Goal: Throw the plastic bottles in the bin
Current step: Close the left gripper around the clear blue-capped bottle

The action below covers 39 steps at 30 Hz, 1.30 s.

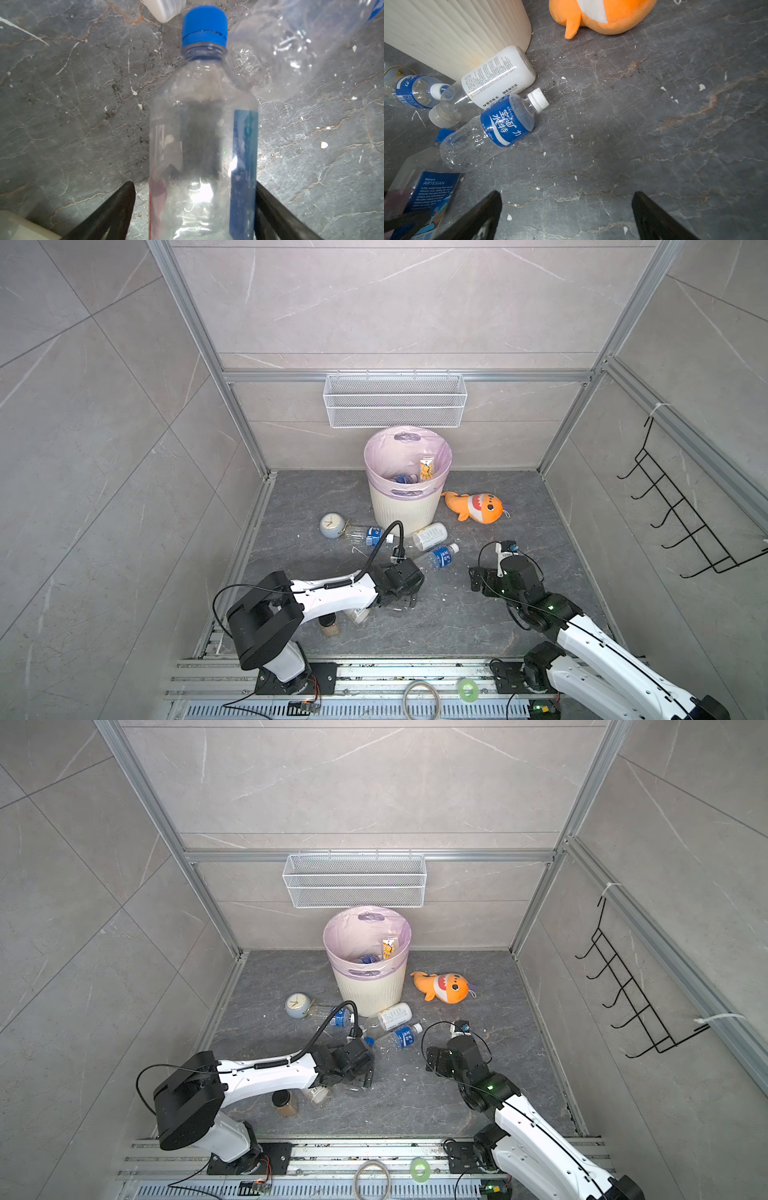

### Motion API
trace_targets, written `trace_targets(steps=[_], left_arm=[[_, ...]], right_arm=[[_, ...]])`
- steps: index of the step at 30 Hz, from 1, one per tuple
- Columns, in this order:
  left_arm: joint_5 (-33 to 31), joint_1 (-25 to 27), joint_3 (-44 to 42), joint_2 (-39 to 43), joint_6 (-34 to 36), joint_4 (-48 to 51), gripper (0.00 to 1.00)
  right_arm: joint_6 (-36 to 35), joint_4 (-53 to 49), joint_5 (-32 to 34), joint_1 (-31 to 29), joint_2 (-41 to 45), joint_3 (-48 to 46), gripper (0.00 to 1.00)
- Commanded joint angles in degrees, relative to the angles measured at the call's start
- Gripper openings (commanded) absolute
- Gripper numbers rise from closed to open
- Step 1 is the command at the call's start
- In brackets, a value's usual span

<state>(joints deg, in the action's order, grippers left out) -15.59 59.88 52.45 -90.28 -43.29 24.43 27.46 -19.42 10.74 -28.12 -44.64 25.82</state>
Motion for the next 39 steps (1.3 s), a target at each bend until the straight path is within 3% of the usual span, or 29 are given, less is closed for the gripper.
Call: trace_targets(steps=[1,12,21,39], left_arm=[[-1.6,0.2,1.5,-0.3,0.7,1.1,0.87],[-0.3,0.2,1.5,-1.9,2.6,-1.0,0.82],[-1.7,0.2,-0.5,1.1,2.9,-1.9,0.61],[-6.5,0.4,-17.1,30.0,13.9,-15.6,0.59]], right_arm=[[1.0,0.3,0.5,-0.4,0.0,0.9,1.0],[1.1,0.3,0.4,-0.4,0.0,0.8,1.0],[0.9,0.4,0.3,-0.4,-0.1,0.8,1.0],[0.9,0.7,0.3,-0.4,-0.4,0.9,1.0]])
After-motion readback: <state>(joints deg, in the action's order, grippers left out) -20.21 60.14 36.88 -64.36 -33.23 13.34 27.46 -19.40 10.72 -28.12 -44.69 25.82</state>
